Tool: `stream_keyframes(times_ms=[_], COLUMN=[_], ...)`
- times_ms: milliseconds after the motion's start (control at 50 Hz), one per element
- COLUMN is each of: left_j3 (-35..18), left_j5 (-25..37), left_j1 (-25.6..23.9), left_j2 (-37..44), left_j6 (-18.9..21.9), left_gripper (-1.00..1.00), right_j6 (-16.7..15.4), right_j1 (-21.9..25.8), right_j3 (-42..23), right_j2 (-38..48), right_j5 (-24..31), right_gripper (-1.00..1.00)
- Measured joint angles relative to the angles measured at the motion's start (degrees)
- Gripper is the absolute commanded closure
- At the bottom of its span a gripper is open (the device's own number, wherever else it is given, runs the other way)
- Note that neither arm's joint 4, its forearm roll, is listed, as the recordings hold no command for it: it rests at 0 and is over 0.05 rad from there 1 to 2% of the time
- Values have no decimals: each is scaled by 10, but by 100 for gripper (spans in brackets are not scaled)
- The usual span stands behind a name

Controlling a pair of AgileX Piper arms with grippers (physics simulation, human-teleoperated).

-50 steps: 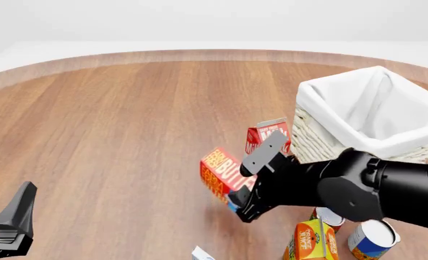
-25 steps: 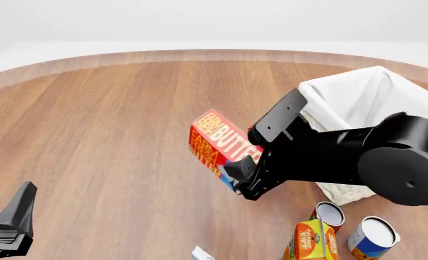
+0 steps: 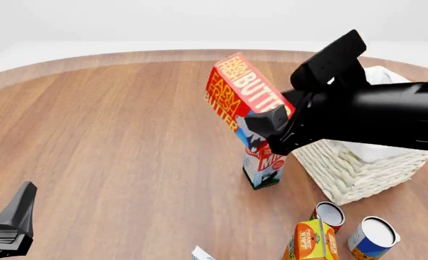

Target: Pick up the cream cheese box and the butter, and put them in the basket.

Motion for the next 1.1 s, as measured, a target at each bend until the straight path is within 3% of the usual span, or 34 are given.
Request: stream_keyframes(times_ms=[640,1100], left_j3=[0,0], left_j5=[0,0], left_j1=[0,0], left_j2=[0,0], left_j6=[0,0], left_gripper=[-100,-100], right_j6=[41,110], right_j1=[-167,-260], right_j3=[-85,-62], right_j2=[-51,-76], right_j5=[22,-1], right_gripper=[100,100])
